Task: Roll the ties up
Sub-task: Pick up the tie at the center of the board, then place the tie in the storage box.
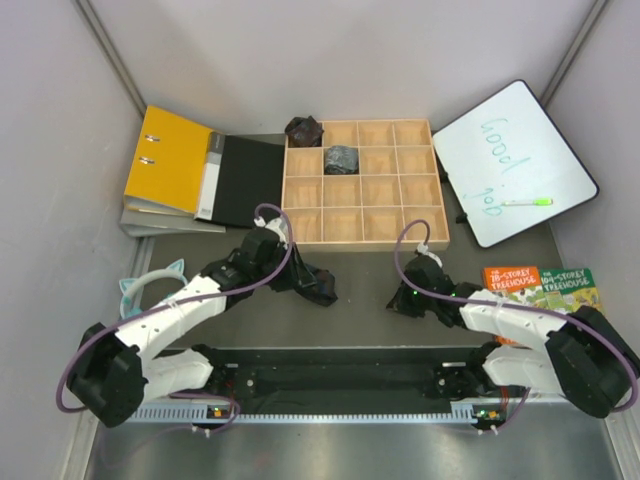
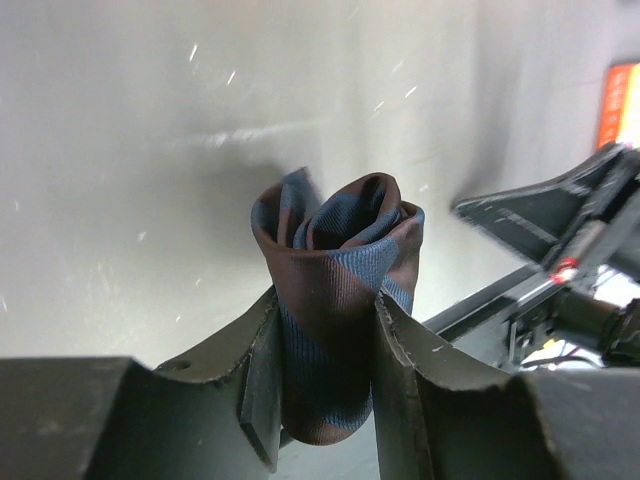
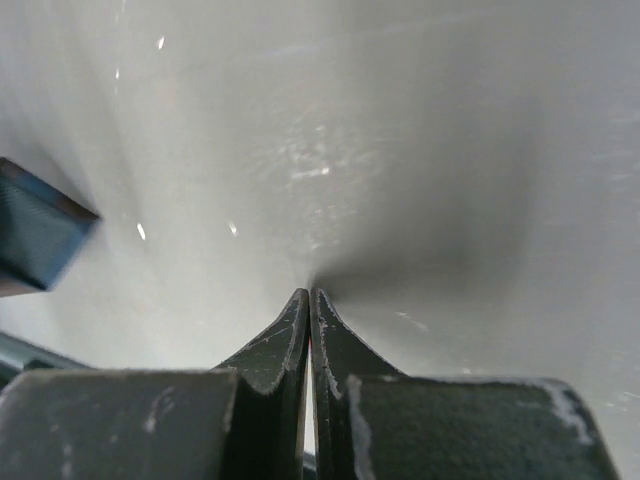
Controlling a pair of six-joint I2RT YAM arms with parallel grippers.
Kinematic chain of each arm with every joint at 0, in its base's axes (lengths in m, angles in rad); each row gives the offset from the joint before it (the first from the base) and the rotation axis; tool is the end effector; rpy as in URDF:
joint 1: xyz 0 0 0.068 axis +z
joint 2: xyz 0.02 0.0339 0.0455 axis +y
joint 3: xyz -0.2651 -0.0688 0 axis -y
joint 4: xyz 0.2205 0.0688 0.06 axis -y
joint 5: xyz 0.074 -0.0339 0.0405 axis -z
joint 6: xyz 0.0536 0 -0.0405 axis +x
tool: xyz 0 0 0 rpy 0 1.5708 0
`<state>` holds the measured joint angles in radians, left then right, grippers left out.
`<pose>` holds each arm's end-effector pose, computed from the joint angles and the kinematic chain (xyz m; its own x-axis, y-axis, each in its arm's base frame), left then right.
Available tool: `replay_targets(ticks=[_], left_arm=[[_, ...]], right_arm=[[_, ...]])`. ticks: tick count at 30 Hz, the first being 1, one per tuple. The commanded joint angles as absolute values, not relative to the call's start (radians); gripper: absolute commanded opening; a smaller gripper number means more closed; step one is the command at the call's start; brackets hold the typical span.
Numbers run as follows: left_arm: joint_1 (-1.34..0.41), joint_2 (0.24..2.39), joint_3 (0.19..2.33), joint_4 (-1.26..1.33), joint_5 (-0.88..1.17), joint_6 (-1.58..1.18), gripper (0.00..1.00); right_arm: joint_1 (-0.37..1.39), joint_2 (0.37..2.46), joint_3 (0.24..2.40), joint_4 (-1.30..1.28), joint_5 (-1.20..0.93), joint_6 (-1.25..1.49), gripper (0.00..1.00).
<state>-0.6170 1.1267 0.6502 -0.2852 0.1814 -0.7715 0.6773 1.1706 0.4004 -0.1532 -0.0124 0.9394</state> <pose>0.1749 -0.1359 0.2176 -0.8745 -0.2204 -0.4320 0.0918 0.7994 -0.5938 0.1505 0.1219 0.1454 -0.8774 0.3301 -0.3480 0.1284 0.8607 0.4927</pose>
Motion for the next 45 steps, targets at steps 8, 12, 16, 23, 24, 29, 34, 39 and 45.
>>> replay_targets(ticks=[8,12,16,23,24,29,34,39,45], left_arm=[[-0.618,1.248,1.014,-0.313,0.129,-0.681,0.00],[-0.618,1.377,1.197,-0.308,0.146,-0.654,0.00],[-0.618,1.485,1.314,-0.244,0.158,-0.638,0.00],[-0.617,1.762,1.613,-0.251,0.167,-0.635,0.00],[-0.615,1.832,1.688,-0.253,0.173,-0.632,0.00],[-0.617,2.008,1.842,-0.258,0.147,-0.621,0.00],[-0.615,2.154,1.948,-0.221,0.141,-0.609,0.00],[-0.601,2.299,2.058,-0.172,0.234,-0.621,0.00],[-0.588,2.387,2.086,-0.106,0.292,-0.709,0.00]], right_arm=[[0.669,1.089,0.279,-0.078,0.156,0.945,0.00],[0.669,1.106,0.253,-0.006,0.132,0.914,0.00],[0.667,1.120,0.221,0.093,0.094,0.896,0.00],[0.667,1.131,0.186,0.212,0.005,0.845,0.00],[0.669,1.132,0.184,0.221,0.005,0.842,0.00],[0.667,1.120,0.167,0.239,-0.025,0.838,0.00],[0.669,1.022,0.111,0.274,-0.017,0.841,0.00],[0.667,0.939,0.069,0.287,-0.009,0.842,0.00],[0.667,0.900,0.049,0.295,-0.003,0.844,0.00]])
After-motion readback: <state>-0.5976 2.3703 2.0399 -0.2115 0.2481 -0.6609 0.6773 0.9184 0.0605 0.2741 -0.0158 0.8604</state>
